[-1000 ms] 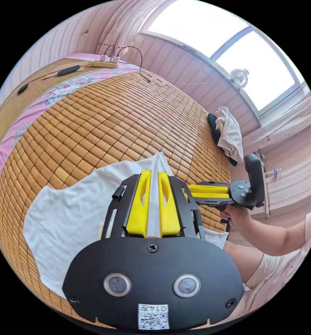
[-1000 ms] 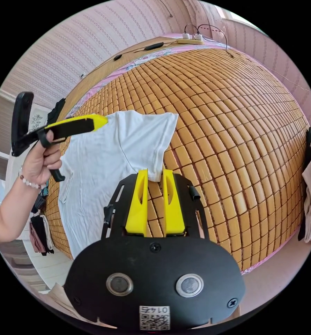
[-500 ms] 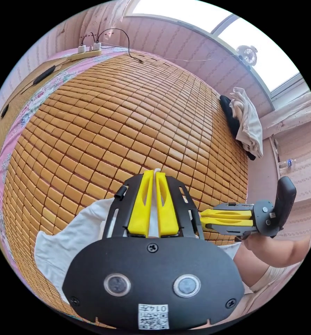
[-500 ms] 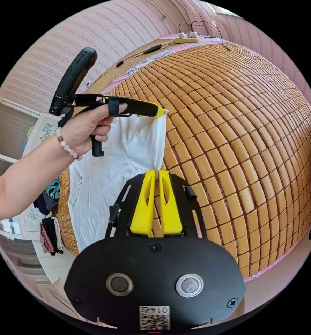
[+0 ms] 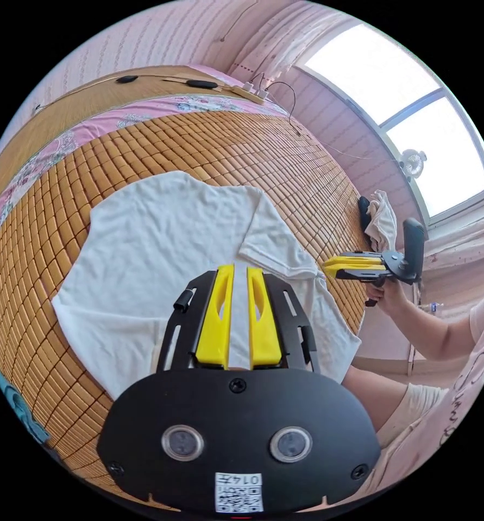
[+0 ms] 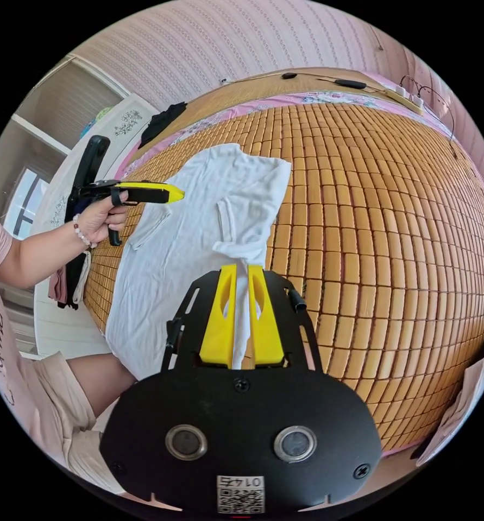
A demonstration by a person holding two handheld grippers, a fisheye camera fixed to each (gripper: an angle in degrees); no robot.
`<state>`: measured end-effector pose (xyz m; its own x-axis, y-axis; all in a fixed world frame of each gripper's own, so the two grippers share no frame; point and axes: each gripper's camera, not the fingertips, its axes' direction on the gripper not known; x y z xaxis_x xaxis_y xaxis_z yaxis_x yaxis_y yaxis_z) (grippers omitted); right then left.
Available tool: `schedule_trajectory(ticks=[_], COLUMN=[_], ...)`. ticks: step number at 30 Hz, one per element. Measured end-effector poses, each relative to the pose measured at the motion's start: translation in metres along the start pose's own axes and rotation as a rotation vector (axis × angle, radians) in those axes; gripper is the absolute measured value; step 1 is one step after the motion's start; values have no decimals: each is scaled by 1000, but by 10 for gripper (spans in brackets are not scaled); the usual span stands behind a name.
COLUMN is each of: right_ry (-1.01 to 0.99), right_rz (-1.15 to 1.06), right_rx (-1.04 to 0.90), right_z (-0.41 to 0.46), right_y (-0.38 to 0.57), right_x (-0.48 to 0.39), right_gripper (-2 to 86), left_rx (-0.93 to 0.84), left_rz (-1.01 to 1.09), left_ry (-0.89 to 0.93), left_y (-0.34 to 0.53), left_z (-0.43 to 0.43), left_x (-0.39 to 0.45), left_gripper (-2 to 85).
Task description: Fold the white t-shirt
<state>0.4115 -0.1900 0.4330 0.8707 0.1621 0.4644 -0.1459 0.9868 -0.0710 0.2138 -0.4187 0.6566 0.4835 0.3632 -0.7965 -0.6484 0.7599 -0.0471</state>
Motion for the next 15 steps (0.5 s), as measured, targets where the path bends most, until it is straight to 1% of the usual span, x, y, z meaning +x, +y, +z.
schedule_trajectory(ticks=[4,6,10,12,15], right_ry=[2,-12,11,17,5], right_rz=[27,-3,-34,-15,3], right_rx=[16,26,-75,-102,-90], right_z=[-4,-3,24,32,29], right_y=[-24,-23,-23,-24,-26], right_x=[-1,-13,-28,-25,-21], right_gripper=[61,63,62,62,57], left_rx=[28,0,-79,-144,-115], left_rz=[-12,20,30,41,67], left_ry=[25,-25,-39,-33,-62], left_y=[-12,-30,-50,-52,-47], left_z=[4,20,46,57,38], left_x=[1,10,15,17,23], left_gripper=[51,58,65,39,-2])
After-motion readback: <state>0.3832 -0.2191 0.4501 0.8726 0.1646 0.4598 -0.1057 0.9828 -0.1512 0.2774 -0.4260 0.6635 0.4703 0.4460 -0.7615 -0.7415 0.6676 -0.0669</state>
